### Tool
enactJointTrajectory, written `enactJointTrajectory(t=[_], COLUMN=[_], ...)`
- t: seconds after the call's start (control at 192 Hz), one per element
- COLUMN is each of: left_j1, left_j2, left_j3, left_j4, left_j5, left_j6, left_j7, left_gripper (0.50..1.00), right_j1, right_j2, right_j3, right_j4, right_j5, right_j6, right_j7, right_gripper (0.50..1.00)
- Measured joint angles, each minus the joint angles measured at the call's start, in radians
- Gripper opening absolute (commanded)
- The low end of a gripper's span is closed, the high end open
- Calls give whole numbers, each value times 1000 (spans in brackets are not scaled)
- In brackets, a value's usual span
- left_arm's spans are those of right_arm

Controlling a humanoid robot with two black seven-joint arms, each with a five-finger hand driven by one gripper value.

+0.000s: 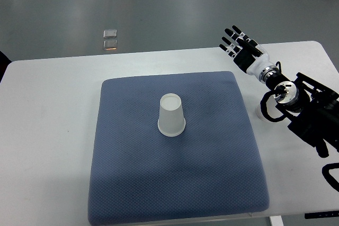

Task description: Stack paper cups

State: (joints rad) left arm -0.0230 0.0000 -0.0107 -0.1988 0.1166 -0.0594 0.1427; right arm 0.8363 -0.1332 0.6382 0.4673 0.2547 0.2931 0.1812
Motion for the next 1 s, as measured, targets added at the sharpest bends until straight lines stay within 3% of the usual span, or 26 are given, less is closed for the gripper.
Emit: enactJointTrajectory(t=[0.417, 0.641, 0.824, 1.001], left_j1=[0, -1, -1, -3], left_j2=[0, 0, 0, 0], left_j3=[0, 0, 1, 3], left_j4=[-4, -6, -10, -11], left_j5=[0, 0, 0, 0], left_j6=[0, 0, 0, 0], left_j7=[0, 0, 0, 0], left_gripper=[1000, 1000, 1000, 1000], right_j1=[5, 39, 153, 366], right_j2=[-6, -82, -199, -304], right_j3=[-3, -26, -146, -458], right_j4=[1, 25, 45, 58], right_j5=[-13, -58, -211, -342], right_j6=[2, 30, 53, 161], right_j7=[-2, -9, -13, -36], right_gripper=[936, 936, 936, 936])
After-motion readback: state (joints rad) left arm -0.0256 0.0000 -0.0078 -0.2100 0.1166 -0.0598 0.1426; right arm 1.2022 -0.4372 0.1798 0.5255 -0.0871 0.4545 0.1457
